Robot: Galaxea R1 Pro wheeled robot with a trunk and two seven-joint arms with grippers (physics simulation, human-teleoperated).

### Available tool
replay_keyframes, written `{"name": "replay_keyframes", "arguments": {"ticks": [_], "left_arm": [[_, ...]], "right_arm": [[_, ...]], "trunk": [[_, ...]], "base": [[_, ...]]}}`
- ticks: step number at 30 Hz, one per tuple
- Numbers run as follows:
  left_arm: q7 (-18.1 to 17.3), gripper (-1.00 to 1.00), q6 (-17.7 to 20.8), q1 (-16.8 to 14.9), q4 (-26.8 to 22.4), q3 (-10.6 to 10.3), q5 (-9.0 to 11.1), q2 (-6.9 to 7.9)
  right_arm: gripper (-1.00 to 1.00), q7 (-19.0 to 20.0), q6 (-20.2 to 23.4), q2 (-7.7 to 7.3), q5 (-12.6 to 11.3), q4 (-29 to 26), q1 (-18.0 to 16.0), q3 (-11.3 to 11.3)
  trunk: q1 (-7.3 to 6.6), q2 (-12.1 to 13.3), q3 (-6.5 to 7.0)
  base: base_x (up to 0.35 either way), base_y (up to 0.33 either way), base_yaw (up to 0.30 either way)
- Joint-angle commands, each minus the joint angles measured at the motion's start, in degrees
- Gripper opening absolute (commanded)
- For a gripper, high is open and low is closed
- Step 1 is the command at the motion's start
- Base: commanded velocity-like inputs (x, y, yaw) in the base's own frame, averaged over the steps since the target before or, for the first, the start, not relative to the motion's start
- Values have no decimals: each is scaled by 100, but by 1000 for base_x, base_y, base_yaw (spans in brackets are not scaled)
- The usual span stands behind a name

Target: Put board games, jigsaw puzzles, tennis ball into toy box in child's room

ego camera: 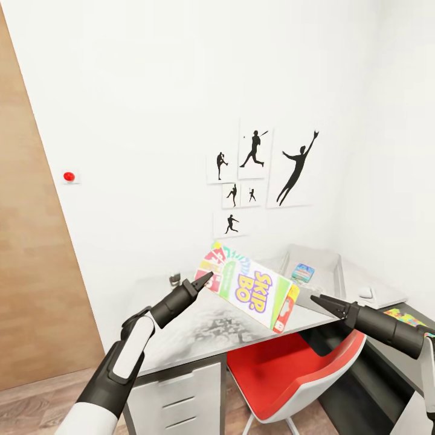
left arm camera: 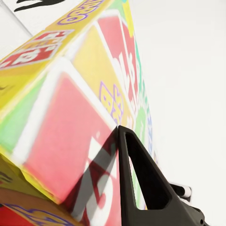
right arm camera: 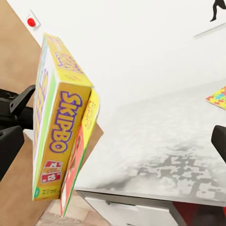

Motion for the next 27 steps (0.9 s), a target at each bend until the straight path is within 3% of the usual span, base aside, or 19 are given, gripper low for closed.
{"name": "replay_keyframes", "arguments": {"ticks": [1,8,13,27], "left_arm": [[8,-100,36,-3,0,-1,39,-2],[8,-100,21,-4,0,-17,38,-8],[0,-100,20,-3,1,-21,62,-14],[16,-100,16,-5,0,-42,76,-88]], "right_arm": [[100,21,54,1,2,-1,-6,-2],[100,17,56,11,1,-1,-5,22],[100,13,66,59,1,-1,-19,158],[100,6,66,291,-27,-1,-62,457]], "trunk": [[2,-10,-11],[2,-10,-11],[2,-10,-11],[2,-10,-11]], "base": [[0,0,0],[0,0,0],[0,0,0],[0,0,0]]}}
